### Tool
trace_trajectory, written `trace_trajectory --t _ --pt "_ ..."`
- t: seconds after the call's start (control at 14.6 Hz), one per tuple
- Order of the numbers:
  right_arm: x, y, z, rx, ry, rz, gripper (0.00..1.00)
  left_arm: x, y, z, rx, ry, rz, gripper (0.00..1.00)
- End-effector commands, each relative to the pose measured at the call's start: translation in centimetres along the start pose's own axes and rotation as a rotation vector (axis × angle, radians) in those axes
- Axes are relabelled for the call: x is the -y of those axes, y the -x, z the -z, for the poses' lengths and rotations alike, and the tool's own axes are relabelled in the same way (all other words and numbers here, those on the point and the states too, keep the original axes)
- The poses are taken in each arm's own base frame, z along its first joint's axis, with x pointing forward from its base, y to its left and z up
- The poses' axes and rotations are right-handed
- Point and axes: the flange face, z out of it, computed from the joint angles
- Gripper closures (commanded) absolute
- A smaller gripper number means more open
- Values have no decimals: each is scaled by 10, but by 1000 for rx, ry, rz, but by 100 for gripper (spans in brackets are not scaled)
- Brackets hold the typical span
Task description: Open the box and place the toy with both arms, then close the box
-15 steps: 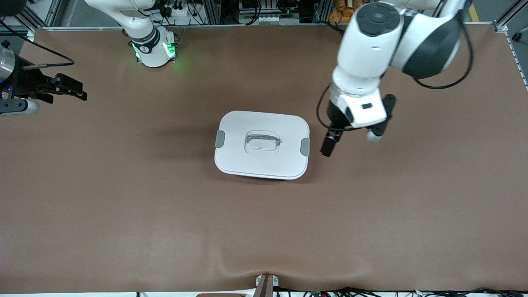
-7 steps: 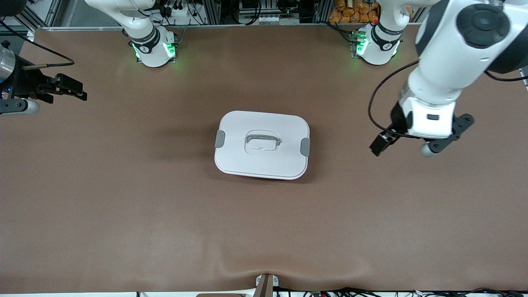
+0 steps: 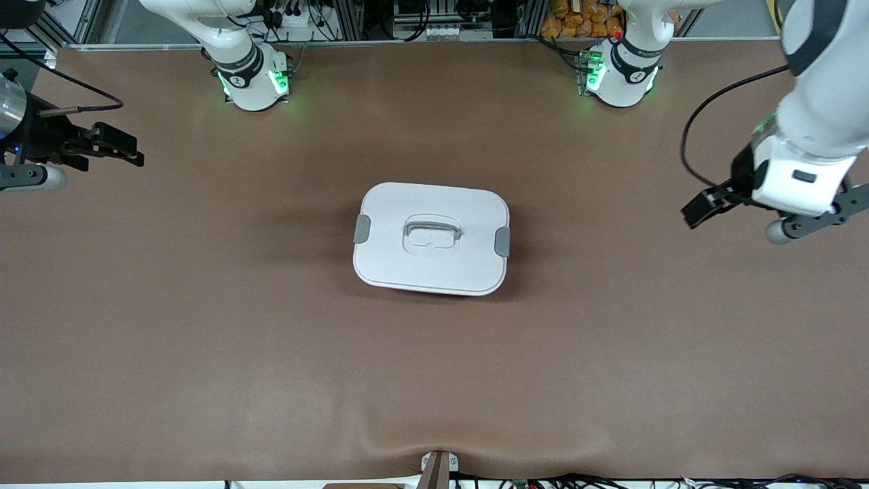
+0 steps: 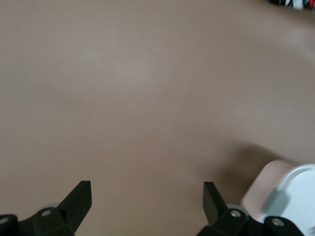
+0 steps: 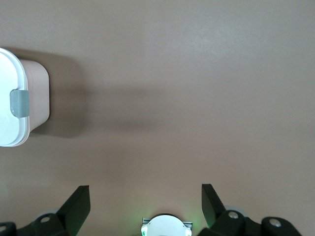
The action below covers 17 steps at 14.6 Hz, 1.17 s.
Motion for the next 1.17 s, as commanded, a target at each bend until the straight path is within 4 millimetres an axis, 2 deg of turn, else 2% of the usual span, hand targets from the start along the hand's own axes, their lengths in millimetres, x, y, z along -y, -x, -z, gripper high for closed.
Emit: trace_trajectory --t 0.0,0.27,0.55,0.76,0.96,1.1 --pt "0 0 1 -8 -16 4 0 27 6 16 19 -1 -103 0" --pt "-1 1 2 -8 -16 2 0 37 19 22 45 -16 -213 0" --pt "-1 1 1 -6 -16 2 0 58 36 21 84 48 -189 0" --pt "0 0 1 -4 -16 4 0 58 51 29 70 52 -199 0" --pt "-1 0 1 -5 -16 2 0 58 65 29 74 48 -211 0" --pt "-1 0 1 -8 -16 2 0 58 67 32 68 50 -214 0"
